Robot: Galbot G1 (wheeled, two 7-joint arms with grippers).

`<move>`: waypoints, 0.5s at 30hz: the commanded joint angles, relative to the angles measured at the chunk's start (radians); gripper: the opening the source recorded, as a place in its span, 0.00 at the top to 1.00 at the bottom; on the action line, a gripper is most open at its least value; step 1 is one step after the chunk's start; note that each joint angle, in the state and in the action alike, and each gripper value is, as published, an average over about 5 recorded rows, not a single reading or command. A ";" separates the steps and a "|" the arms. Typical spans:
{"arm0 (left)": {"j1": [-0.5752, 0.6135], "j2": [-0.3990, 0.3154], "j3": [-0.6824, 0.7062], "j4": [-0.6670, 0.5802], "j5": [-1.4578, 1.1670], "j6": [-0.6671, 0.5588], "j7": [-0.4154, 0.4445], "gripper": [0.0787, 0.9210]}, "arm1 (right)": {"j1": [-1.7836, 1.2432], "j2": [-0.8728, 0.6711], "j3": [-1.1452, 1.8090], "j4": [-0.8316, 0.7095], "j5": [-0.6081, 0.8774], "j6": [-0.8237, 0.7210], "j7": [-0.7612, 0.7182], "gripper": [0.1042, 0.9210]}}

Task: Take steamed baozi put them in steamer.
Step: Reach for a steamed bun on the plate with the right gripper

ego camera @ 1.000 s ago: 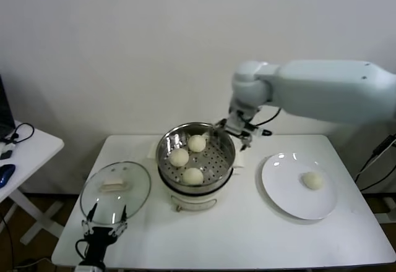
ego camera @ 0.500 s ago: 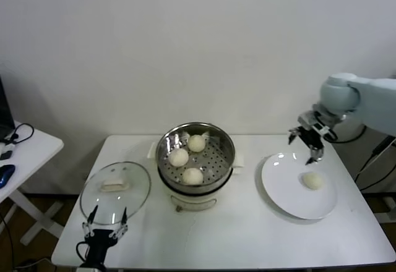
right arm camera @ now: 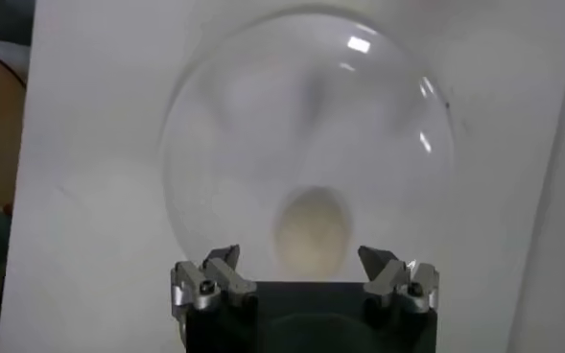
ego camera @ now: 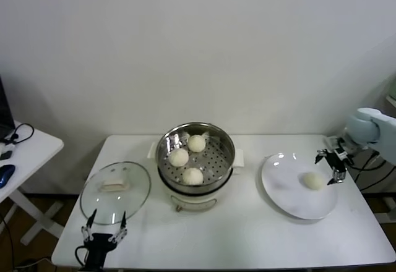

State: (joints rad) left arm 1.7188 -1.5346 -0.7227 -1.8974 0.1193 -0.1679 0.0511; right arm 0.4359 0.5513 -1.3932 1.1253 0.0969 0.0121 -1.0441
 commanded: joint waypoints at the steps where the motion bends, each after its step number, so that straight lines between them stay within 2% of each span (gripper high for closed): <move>1: 0.006 -0.004 -0.002 -0.001 0.011 -0.001 -0.001 0.12 | -0.274 0.049 0.275 -0.209 -0.114 0.060 0.016 0.12; 15: 0.014 -0.014 0.000 -0.009 0.032 0.002 0.000 0.12 | -0.355 0.143 0.364 -0.294 -0.150 0.094 0.044 0.12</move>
State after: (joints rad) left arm 1.7317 -1.5488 -0.7223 -1.9048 0.1469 -0.1679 0.0506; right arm 0.1753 0.6468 -1.1299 0.9139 -0.0124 0.0791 -1.0109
